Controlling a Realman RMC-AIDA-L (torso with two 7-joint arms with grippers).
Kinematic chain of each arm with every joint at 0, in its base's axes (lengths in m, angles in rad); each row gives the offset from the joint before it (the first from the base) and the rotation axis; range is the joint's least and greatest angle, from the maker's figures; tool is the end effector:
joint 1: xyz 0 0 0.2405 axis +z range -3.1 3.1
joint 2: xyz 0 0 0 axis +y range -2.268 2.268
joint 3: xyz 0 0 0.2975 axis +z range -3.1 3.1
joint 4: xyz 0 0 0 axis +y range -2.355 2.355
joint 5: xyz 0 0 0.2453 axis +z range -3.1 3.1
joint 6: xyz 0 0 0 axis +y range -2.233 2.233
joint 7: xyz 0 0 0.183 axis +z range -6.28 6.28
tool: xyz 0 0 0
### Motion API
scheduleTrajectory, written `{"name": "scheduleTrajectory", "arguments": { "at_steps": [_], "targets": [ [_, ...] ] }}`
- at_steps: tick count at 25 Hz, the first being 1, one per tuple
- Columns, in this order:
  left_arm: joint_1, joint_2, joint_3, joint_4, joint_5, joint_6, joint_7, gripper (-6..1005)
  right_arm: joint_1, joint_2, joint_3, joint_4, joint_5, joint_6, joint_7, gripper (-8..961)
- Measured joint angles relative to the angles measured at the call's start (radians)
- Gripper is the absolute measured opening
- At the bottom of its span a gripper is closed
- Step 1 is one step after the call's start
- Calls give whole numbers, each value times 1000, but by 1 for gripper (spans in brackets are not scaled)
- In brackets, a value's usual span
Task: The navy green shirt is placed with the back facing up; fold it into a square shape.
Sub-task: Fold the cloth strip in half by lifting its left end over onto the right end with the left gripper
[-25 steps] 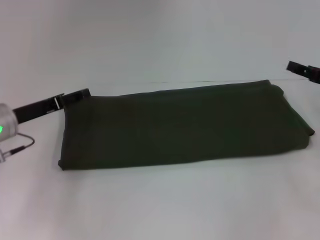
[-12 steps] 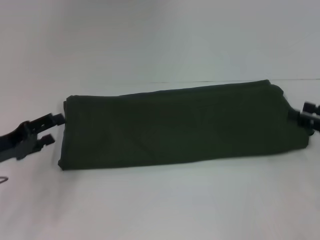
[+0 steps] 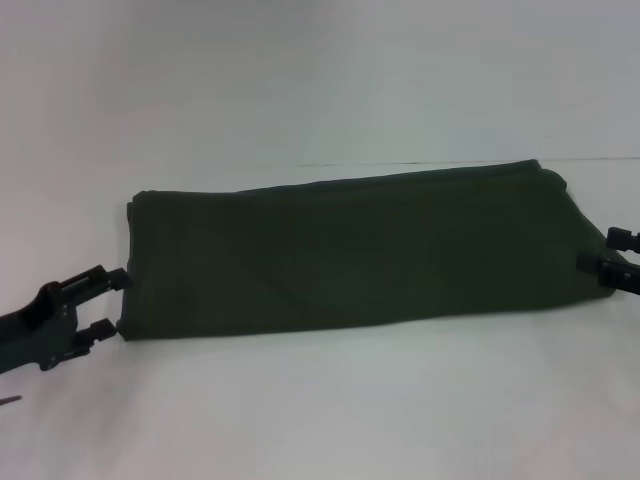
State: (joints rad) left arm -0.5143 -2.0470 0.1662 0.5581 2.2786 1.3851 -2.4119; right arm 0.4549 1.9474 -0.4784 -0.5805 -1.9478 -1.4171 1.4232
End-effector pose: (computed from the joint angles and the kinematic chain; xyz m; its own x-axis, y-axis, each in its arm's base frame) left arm -0.4012 0.3907 -0.0103 -0.3343 0.7312 0.5946 0.9275 0.1433 0.3453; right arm 0.3874 0.4039 0.0394 0.6657 -0.4046 -0.6270 -0.7050 -0.6164 -0.3507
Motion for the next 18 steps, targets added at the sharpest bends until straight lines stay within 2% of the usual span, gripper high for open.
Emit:
{"name": "scheduleTrajectory", "arguments": {
  "at_steps": [11, 18],
  "targets": [
    [13, -10, 0, -66, 4, -85, -66, 880, 5, 2, -11, 0, -2, -14, -21, 768],
    [-2, -10, 5, -96, -3, -137, -83, 879, 7, 2, -11, -1, -1, -14, -24, 768]
  ]
}}
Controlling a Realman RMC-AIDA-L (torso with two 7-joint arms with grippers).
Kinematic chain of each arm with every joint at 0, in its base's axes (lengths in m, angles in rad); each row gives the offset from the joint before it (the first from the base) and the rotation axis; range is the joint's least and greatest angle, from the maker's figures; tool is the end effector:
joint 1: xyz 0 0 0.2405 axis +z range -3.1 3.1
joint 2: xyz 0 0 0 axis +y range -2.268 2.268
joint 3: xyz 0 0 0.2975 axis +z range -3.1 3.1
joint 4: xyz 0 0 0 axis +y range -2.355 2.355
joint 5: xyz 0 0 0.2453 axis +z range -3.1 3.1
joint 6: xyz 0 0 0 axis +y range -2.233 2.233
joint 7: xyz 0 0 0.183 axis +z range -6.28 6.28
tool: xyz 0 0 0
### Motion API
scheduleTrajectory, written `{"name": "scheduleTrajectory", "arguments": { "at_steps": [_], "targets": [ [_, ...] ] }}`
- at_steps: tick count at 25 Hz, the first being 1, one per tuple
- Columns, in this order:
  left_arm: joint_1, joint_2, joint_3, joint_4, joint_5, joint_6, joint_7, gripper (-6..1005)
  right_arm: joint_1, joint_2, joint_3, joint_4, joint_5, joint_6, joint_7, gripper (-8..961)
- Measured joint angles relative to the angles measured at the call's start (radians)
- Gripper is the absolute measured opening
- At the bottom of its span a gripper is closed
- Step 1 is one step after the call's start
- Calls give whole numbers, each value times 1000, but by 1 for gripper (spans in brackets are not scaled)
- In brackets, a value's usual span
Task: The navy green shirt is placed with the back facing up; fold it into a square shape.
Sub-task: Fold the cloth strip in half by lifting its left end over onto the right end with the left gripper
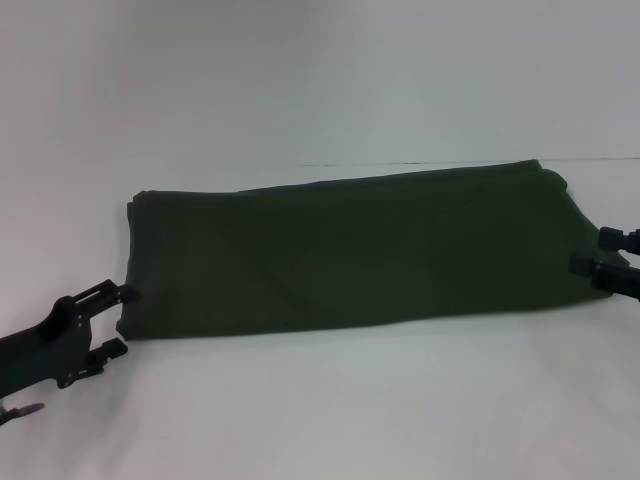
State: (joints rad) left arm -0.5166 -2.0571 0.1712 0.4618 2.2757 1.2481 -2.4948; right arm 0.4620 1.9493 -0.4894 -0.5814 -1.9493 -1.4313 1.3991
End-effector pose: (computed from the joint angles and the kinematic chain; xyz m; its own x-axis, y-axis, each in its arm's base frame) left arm -0.4134 0.3914 -0.0388 -0.4806 0.6724 0.5629 0.8710 0.2912 0.3957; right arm 0.3815 0.4047 0.0359 0.6890 -0.3868 -0.6129 -0.6764 -0.6469 -0.3522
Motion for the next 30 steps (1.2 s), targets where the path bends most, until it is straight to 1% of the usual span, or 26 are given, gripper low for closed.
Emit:
{"name": "scheduleTrajectory", "arguments": {
  "at_steps": [14, 19, 24, 30],
  "targets": [
    [-36, 2, 6, -26, 7, -75, -31, 880, 7, -1, 0, 0, 7, 0, -1, 767],
    [-53, 6, 25, -38, 6, -103, -43, 880, 10, -2, 2, 0, 8, 0, -2, 767],
    [-60, 8, 26, -36, -1, -109, -44, 879, 14, -3, 3, 0, 9, 0, 0, 767],
    [-74, 18, 25, -32, -1, -109, -44, 878, 20, -3, 7, 0, 9, 0, 4, 767]
  ]
}}
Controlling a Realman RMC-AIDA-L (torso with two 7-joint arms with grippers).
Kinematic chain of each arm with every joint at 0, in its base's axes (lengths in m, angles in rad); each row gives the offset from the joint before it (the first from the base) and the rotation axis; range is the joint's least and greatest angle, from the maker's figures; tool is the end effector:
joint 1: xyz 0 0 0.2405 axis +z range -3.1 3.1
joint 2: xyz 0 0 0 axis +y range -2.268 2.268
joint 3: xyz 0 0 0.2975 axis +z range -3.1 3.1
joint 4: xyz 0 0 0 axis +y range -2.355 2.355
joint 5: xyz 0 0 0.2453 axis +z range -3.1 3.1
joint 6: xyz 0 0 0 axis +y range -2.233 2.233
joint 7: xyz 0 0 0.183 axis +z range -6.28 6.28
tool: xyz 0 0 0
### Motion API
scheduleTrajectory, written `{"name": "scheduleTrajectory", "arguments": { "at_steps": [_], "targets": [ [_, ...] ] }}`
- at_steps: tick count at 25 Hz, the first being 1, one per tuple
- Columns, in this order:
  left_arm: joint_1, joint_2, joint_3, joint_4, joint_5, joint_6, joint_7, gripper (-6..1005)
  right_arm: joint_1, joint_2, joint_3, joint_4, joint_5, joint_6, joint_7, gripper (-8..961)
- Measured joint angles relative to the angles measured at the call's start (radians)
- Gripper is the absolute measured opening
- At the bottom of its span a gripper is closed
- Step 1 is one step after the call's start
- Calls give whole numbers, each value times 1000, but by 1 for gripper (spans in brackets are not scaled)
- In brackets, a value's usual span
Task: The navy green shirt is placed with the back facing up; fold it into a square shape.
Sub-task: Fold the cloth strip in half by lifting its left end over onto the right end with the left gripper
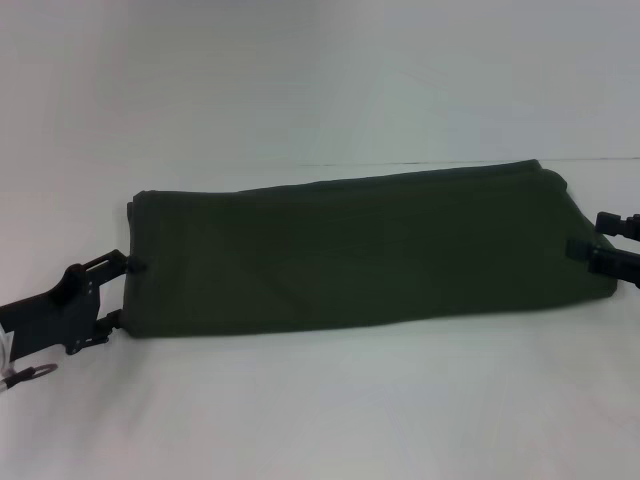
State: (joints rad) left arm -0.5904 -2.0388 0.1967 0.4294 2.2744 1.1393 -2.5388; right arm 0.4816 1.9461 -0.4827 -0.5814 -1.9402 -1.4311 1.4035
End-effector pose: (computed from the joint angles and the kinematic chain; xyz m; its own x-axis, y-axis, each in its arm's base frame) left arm -0.4016 0.4273 -0.0363 -0.4724 0.6529 0.5921 0.8794 0.3044 0.3660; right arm 0.3736 0.4134 0.0398 0.6893 -0.3685 -0.6237 -0.6696 -0.6526 -0.3545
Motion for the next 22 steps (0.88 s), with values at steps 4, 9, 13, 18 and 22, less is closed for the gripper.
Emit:
{"name": "scheduleTrajectory", "arguments": {
  "at_steps": [4, 9, 13, 18, 22],
  "targets": [
    [-7, 2, 7, 0, 4, 0, 0, 879, 3, 0, 0, 0, 0, 0, 2, 767],
    [-9, 2, 14, -1, 5, -1, 6, 879, 5, -1, 1, 0, 0, 2, 4, 767],
    [-9, 2, 36, 1, 5, -1, 12, 801, 5, -2, 1, 0, 0, 5, 4, 767],
    [-9, 1, 61, 3, 5, 0, 35, 490, 5, -3, 2, 0, 0, 5, 5, 767],
    [-9, -1, 73, 5, 7, -1, 44, 368, 3, -3, 3, 0, 0, 5, 5, 767]
  ]
}}
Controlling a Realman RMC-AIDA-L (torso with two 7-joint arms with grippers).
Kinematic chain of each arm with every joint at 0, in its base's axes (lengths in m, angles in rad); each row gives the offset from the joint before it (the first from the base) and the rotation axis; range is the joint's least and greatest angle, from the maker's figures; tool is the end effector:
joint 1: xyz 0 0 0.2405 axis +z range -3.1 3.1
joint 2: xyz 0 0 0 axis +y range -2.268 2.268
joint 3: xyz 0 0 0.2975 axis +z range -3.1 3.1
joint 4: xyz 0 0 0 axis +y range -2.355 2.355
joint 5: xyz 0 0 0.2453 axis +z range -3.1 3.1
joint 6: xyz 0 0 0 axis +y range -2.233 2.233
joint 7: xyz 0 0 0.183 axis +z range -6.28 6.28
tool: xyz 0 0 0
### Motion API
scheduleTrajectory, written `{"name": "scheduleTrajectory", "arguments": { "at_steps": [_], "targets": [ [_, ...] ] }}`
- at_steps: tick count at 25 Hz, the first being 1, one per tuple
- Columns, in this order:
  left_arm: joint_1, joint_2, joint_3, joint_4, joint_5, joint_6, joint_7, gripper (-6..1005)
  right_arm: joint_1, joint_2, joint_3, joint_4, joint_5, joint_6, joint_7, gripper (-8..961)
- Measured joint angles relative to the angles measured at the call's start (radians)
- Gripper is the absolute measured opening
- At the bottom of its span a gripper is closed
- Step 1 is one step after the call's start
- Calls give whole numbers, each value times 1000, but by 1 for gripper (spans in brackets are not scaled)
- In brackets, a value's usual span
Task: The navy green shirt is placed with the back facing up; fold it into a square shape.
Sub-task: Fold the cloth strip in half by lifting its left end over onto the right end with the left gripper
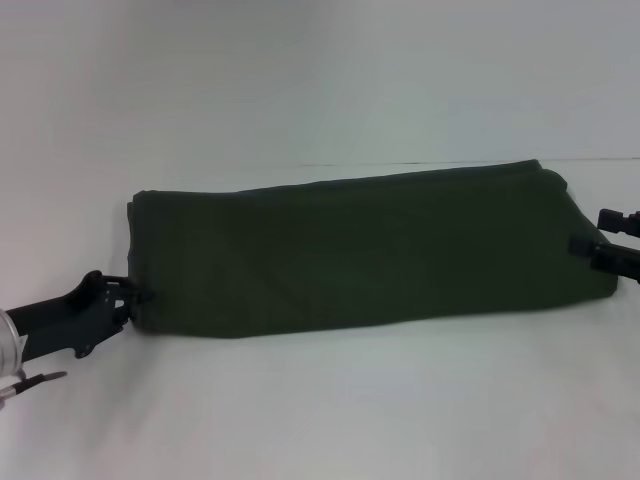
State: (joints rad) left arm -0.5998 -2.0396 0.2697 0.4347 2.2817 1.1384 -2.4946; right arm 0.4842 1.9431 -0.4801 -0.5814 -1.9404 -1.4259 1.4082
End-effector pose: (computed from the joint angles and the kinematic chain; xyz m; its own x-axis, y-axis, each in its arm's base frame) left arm -0.3945 0.4288 -0.0444 -0.3763 0.7168 0.5870 0.9249 0.2533 0.2835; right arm 0.3739 0.4152 0.0421 0.6880 -0.3689 -0.6249 -0.6726 -0.6474 -0.3584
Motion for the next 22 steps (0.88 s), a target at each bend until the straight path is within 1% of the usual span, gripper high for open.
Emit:
{"name": "scheduleTrajectory", "arguments": {
  "at_steps": [2, 6, 9, 12, 22],
  "targets": [
    [0, 0, 9, 6, 5, 0, 3, 307, -1, 0, 1, 0, 0, 0, 0, 767],
    [0, 1, 20, 27, 37, 4, 0, 87, -2, 1, 10, 1, 0, -4, 0, 767],
    [4, 5, 20, 48, 50, 12, -2, 81, -3, 4, 13, 1, 1, -5, 0, 767],
    [6, 15, 18, 70, 65, 19, -3, 74, -4, 7, 18, 1, 1, -5, 0, 767],
    [-30, 65, 8, 150, 200, 66, -41, 65, -8, 11, 25, 5, 2, -9, 6, 768]
  ]
}}
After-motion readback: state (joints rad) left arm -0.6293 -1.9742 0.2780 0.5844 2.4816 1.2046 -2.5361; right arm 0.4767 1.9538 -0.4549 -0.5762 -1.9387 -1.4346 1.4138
